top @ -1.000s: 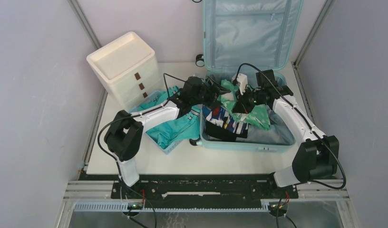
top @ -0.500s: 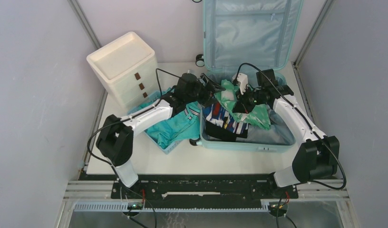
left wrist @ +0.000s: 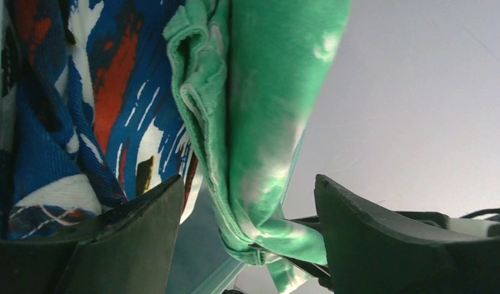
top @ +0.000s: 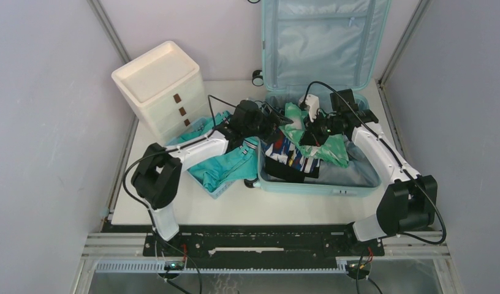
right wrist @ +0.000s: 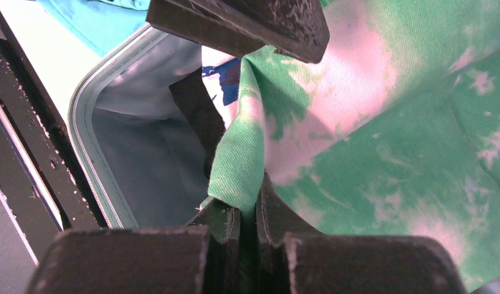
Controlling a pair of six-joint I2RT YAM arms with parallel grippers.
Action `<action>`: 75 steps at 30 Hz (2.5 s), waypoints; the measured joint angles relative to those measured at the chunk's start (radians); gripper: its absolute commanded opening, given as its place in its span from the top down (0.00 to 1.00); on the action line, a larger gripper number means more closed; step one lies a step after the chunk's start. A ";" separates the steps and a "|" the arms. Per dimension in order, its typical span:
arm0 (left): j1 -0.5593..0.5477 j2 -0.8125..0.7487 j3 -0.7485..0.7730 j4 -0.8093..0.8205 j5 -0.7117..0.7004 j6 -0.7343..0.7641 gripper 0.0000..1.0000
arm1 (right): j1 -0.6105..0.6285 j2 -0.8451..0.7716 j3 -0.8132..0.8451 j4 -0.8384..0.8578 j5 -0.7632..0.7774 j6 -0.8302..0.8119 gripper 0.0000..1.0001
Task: Open, take out, and arrange the luggage
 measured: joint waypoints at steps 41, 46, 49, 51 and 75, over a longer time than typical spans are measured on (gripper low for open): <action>-0.016 0.005 0.127 -0.121 0.010 0.365 1.00 | -0.011 -0.002 0.323 -0.357 -0.146 -0.154 0.00; -0.012 -0.114 0.100 -0.165 -0.007 0.441 1.00 | -0.052 0.002 0.332 -0.337 -0.117 -0.115 0.00; -0.004 -0.212 0.045 -0.179 -0.021 0.465 1.00 | -0.080 0.033 0.338 -0.345 -0.120 -0.117 0.02; 0.006 -0.270 0.005 -0.188 -0.030 0.475 1.00 | -0.099 0.059 0.330 -0.329 -0.128 -0.109 0.03; 0.322 -0.907 -0.448 -0.374 -0.240 0.589 1.00 | -0.123 0.208 0.137 -0.137 -0.079 0.034 0.12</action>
